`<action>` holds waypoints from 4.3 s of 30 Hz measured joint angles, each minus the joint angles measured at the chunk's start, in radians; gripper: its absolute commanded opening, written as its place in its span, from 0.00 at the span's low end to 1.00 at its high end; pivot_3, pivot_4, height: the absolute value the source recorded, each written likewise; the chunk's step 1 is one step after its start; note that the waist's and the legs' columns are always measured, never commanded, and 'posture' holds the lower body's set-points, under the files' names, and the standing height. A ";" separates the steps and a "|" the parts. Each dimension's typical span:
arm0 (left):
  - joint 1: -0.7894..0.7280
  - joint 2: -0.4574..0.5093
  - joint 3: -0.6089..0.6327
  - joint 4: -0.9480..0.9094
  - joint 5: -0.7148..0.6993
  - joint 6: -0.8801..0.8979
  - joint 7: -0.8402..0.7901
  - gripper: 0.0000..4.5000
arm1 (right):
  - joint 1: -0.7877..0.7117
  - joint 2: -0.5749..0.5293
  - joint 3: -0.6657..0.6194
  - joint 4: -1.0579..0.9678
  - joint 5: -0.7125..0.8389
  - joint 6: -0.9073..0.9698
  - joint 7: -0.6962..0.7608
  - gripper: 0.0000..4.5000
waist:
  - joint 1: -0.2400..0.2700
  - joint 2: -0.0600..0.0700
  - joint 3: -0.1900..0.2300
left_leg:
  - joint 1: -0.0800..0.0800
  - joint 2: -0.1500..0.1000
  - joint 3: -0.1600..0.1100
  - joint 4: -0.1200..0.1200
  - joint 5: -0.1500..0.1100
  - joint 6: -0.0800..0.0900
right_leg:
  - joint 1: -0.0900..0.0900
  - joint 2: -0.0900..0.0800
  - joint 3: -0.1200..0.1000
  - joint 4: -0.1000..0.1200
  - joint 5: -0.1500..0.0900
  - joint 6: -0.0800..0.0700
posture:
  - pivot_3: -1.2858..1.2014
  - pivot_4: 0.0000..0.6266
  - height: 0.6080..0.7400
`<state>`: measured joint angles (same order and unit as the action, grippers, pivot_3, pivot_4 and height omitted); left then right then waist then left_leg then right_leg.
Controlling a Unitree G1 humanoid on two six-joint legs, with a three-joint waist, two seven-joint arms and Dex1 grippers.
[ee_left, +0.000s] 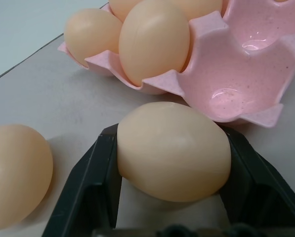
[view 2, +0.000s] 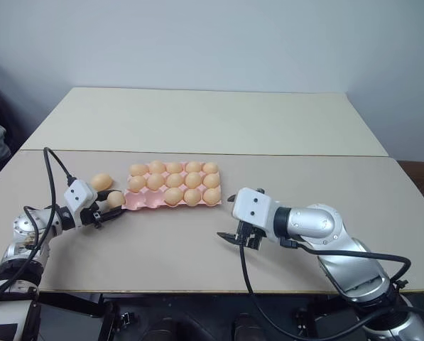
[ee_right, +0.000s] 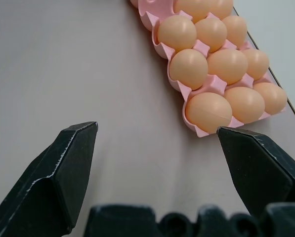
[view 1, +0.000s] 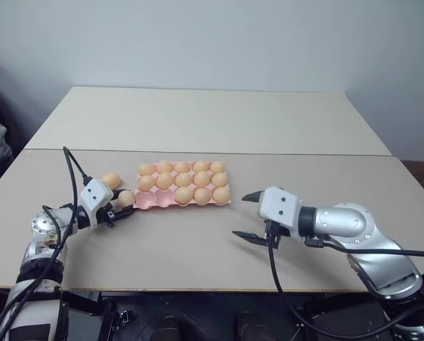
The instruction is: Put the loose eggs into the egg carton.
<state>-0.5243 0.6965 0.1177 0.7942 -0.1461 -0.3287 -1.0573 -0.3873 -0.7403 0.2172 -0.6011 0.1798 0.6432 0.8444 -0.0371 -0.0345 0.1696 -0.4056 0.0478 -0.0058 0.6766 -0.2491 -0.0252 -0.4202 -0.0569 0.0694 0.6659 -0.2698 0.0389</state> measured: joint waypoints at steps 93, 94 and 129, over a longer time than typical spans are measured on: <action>0.211 0.011 0.265 -0.403 -0.169 0.321 0.253 1.00 | -0.026 -0.053 -0.153 -0.062 0.226 0.031 0.020 1.00 | 0.025 0.000 -0.001 | -0.001 0.000 0.000 0.001 0.000 0.000 | 0.000 0.000 0.000 -0.001 0.000 0.000 | 0.52 0.24 1.00; 0.170 0.005 0.250 -0.350 -0.161 0.304 0.256 1.00 | -0.025 -0.053 -0.153 -0.063 0.225 0.031 0.018 1.00 | 0.024 0.000 -0.001 | -0.001 0.000 0.000 0.002 0.000 0.000 | 0.001 0.000 0.000 0.000 0.000 0.000 | 0.52 0.24 1.00; -0.294 -0.077 0.064 0.417 0.066 0.066 0.337 0.47 | 0.017 -0.080 -0.154 -0.079 0.196 0.037 -0.064 1.00 | 0.021 -0.001 -0.001 | -0.001 -0.001 -0.001 0.002 0.000 0.000 | 0.000 0.000 0.000 0.000 0.000 0.001 | 0.52 0.24 1.00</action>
<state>-0.8179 0.6190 0.1817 1.2109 -0.0797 -0.2622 -0.7203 -0.3703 -0.8202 0.0635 -0.6800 0.3761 0.6799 0.7802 -0.0162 -0.0354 0.1688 -0.4066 0.0471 -0.0063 0.6789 -0.2491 -0.0249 -0.4198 -0.0570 0.0690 0.6661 -0.2695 0.0396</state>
